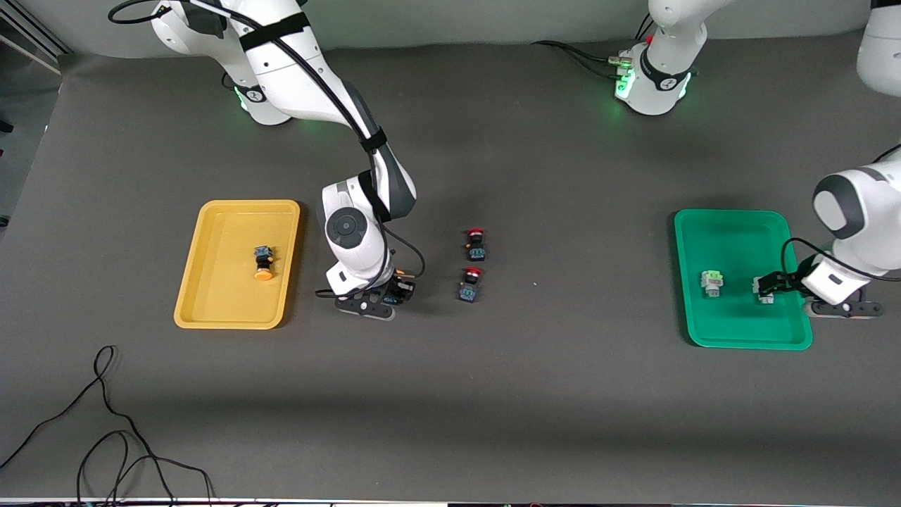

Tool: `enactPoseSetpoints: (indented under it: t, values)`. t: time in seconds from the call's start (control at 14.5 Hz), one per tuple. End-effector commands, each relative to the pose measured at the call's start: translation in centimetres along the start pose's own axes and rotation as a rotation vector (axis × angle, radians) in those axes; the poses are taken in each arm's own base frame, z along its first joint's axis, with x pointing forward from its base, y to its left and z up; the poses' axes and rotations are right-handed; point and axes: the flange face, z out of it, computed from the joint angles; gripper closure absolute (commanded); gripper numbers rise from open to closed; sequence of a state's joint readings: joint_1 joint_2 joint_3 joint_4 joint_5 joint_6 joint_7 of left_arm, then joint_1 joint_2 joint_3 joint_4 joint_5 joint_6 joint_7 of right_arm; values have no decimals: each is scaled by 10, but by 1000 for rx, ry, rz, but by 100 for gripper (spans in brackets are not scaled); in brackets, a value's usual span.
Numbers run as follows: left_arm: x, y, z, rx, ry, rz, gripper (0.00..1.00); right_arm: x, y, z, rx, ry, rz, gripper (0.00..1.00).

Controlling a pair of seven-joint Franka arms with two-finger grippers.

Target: Place green and yellow buttons in trays

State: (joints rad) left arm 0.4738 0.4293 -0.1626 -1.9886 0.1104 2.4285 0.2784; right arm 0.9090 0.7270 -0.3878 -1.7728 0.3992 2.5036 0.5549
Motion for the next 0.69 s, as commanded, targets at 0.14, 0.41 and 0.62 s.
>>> enactPoseSetpoints:
  t: [0.14, 0.41, 0.62]
  values:
    - [20, -13, -170, 9, -148, 1, 0, 35, 43, -95, 4, -132, 6, 100]
    - [9, 12, -266, 9, -179, 2, 0, 78, 143, -173, 6, -261, -85, 100]
    - [-1, 65, -301, -3, -183, 0, 0, 99, 244, -182, 23, -308, -215, 100]
